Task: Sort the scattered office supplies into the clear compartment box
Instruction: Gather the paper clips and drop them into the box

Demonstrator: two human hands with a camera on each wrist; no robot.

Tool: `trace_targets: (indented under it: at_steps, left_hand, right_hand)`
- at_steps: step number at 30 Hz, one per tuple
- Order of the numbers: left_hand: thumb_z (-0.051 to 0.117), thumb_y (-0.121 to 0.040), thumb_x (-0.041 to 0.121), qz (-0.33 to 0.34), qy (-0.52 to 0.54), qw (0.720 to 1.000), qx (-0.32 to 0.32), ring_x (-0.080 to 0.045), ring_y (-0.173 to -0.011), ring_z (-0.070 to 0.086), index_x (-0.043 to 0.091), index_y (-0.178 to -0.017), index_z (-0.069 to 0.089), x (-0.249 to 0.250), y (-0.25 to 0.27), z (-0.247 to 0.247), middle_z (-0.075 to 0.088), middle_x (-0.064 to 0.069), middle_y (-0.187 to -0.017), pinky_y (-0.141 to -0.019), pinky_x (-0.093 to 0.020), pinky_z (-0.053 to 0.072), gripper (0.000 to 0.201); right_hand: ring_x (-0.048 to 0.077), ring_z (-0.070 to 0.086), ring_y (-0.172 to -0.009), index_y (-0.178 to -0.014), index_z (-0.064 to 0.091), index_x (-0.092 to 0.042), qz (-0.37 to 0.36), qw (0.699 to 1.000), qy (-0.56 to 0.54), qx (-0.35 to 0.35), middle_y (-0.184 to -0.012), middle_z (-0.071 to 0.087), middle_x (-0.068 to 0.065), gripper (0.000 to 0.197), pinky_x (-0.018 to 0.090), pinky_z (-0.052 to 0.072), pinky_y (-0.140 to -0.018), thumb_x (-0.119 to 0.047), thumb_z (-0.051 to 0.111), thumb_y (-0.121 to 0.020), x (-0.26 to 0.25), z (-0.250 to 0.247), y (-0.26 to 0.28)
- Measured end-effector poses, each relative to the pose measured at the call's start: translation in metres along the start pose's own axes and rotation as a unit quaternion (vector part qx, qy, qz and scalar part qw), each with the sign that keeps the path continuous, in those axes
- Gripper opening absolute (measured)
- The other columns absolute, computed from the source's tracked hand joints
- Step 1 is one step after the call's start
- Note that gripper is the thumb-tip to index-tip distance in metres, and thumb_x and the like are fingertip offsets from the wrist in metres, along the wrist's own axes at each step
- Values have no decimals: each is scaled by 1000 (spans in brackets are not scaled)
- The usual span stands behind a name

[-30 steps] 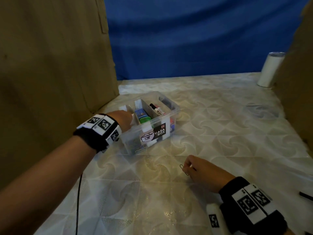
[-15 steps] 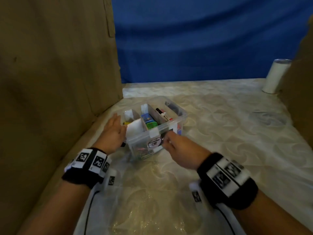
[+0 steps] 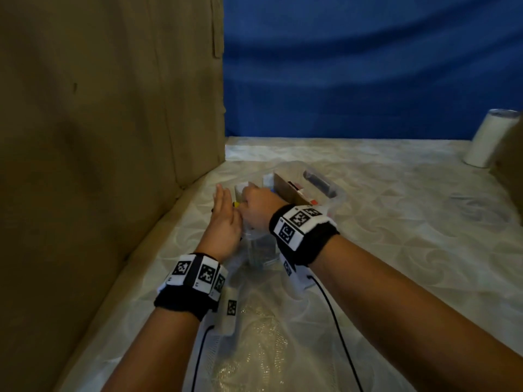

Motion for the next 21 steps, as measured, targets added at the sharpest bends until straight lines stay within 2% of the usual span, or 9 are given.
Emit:
trace_targets:
  at_steps: [2,6,8,10,12,14,17,19,21]
  left_hand:
    - [20,-104,24,2,7,1000,3,-16,-148,-12,6,-150,-4,2,1,0,-19,-4,-159,-121,-29,3,56]
    - [21,-103,28,0,9,1000,-2,-17,-149,-7,8,-152,-2,1,1,0,-18,-1,-159,-122,-39,10,57]
    - [22,-103,27,7,2,1000,0,-17,-149,-7,7,-152,2,1,1,1,-16,-2,-160,-121,-42,12,56]
    - [22,-104,25,6,4,1000,9,-16,-148,-8,7,-152,4,1,1,0,-13,-3,-160,-122,-39,7,55]
    - [22,-104,25,-4,-10,1000,11,-16,-148,-7,6,-151,7,1,0,-1,-9,-4,-161,-122,-34,3,53]
    - [24,-103,24,-13,-34,999,18,-19,-149,-4,6,-151,12,3,-1,-5,-6,-8,-161,-122,-41,7,52]
    - [35,-100,21,25,-147,985,82,-28,-148,-4,8,-150,14,26,8,-10,-4,-15,-160,-121,-47,3,56]
    - [43,-97,23,101,-204,966,119,-30,-148,-5,12,-150,16,64,23,0,-3,-14,-160,-119,-48,1,60]
    - [47,-94,26,176,-213,955,104,-31,-148,0,14,-148,23,106,39,29,4,-13,-160,-119,-51,4,61]
  right_hand:
    - [35,53,-118,-121,55,-1,4,997,74,-23,-128,55,22,35,40,42,-94,-21,43,-96,0,0,3]
    - [31,51,-122,-128,52,-2,-10,993,105,-49,-132,54,17,36,36,40,-97,-18,42,-98,-9,-6,25]
    - [29,53,-118,-124,55,-7,-22,998,59,12,-129,56,14,32,34,42,-94,-16,43,-96,-7,-23,48]
    - [29,52,-117,-120,57,-12,-36,992,8,117,-127,56,12,30,36,44,-95,-15,44,-93,6,-45,78]
    - [27,47,-122,-122,57,-15,-8,983,-25,184,-132,52,8,31,41,42,-101,-16,47,-92,39,-57,111]
    - [27,46,-123,-121,57,-15,52,976,-33,211,-133,49,8,31,39,41,-103,-18,49,-91,84,-64,140]
    - [32,48,-121,-123,55,-15,190,971,19,141,-133,47,12,33,36,41,-102,-25,53,-91,168,-67,180]
    - [30,47,-123,-127,52,-16,278,958,54,41,-136,46,12,37,35,39,-103,-30,53,-93,221,-66,209]
    - [28,44,-127,-132,48,-14,341,936,76,-32,-141,43,11,43,33,36,-102,-32,54,-94,266,-71,238]
Point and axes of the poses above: each hand's wrist, its own y-axis away from the middle knuckle, its own z-axis out of the palm, x = y × z, the point moved 7 cm from there along -y, towards the middle knuckle
